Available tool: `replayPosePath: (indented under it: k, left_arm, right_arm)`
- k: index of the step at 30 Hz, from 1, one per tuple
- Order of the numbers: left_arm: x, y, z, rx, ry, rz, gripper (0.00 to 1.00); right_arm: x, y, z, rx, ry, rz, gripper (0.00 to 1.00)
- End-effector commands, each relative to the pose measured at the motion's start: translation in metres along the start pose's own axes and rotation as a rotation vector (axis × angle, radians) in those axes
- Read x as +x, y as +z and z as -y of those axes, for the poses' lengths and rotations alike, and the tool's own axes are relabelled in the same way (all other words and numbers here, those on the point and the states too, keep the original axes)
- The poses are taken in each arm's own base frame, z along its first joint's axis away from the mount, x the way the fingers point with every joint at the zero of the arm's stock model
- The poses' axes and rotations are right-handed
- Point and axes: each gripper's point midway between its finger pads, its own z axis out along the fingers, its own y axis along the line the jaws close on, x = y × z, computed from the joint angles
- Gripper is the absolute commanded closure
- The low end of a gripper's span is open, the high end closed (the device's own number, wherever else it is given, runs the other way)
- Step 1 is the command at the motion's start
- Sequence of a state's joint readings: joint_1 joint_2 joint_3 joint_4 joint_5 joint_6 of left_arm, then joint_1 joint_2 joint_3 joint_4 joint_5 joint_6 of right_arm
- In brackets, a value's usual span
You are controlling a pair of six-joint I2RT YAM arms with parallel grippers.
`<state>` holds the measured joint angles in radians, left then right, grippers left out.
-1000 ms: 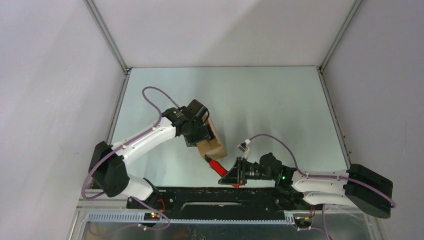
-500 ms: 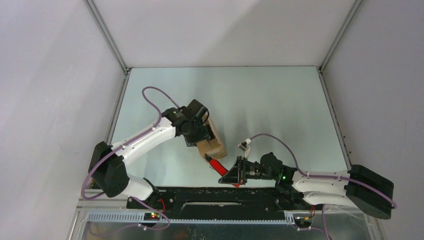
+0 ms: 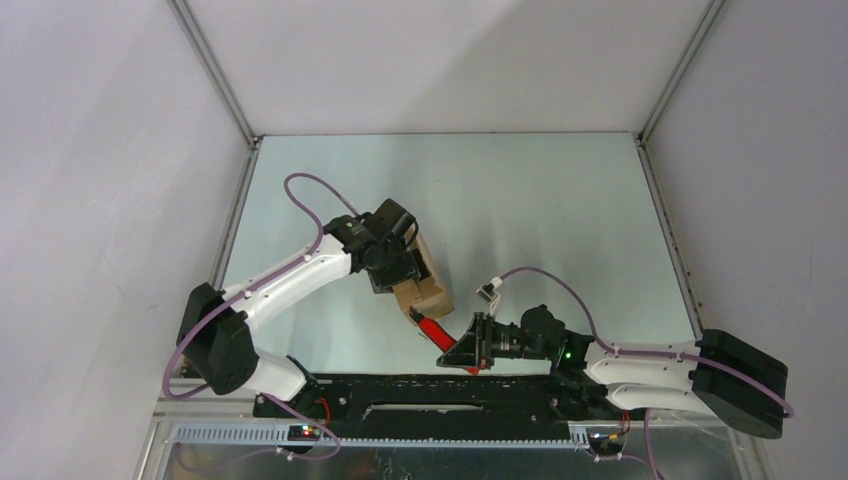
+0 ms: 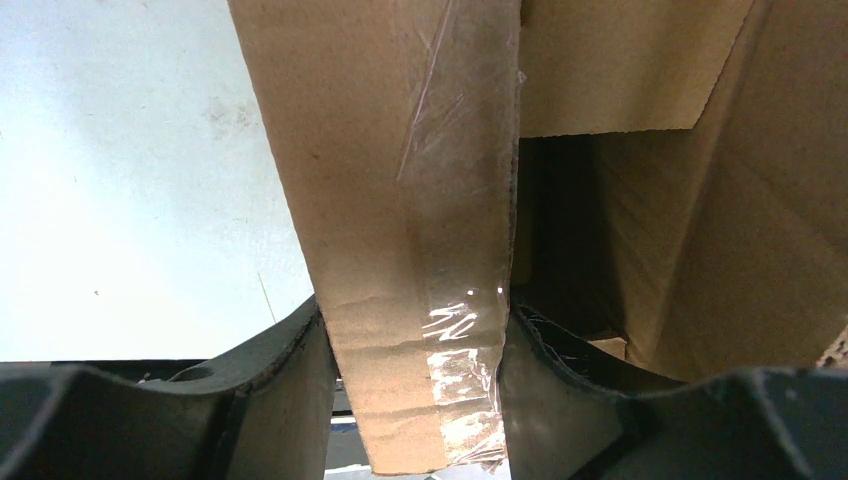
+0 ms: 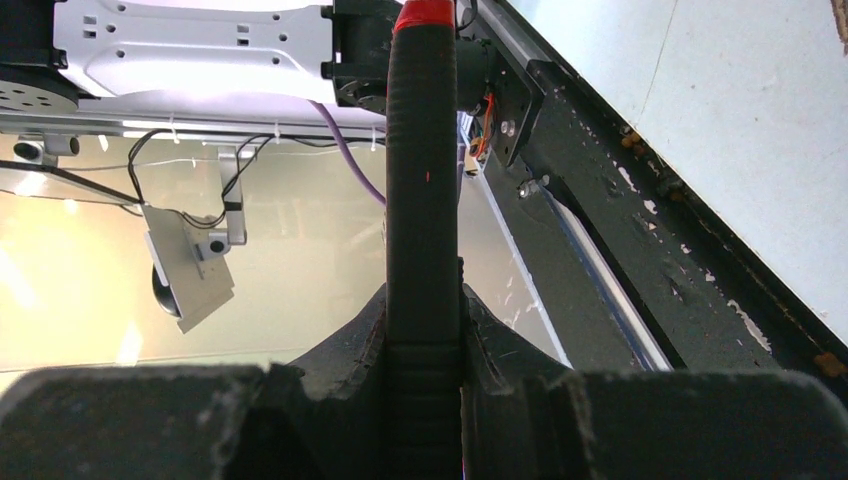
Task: Unpack the express box
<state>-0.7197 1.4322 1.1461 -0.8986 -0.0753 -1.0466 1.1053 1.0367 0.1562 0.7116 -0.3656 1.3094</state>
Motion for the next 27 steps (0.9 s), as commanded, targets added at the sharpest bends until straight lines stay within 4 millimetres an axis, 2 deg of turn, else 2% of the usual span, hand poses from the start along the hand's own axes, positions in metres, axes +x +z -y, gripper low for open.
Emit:
replayPosePath:
  k: [1, 27]
  left_arm:
    - [-0.0051, -0.0094, 0.0065, 0.047, -0.001, 0.035, 0.93]
    - [-0.0011, -0.0111, 0.0048, 0.058, 0.003, 0.036, 0.93]
  right_arm:
    - [-0.0072, 0.0061, -0.0273, -0.075, -0.030, 0.020, 1.00]
    - [-0.0107, 0.0053, -0.0272, -0.074, -0.025, 0.034, 1.00]
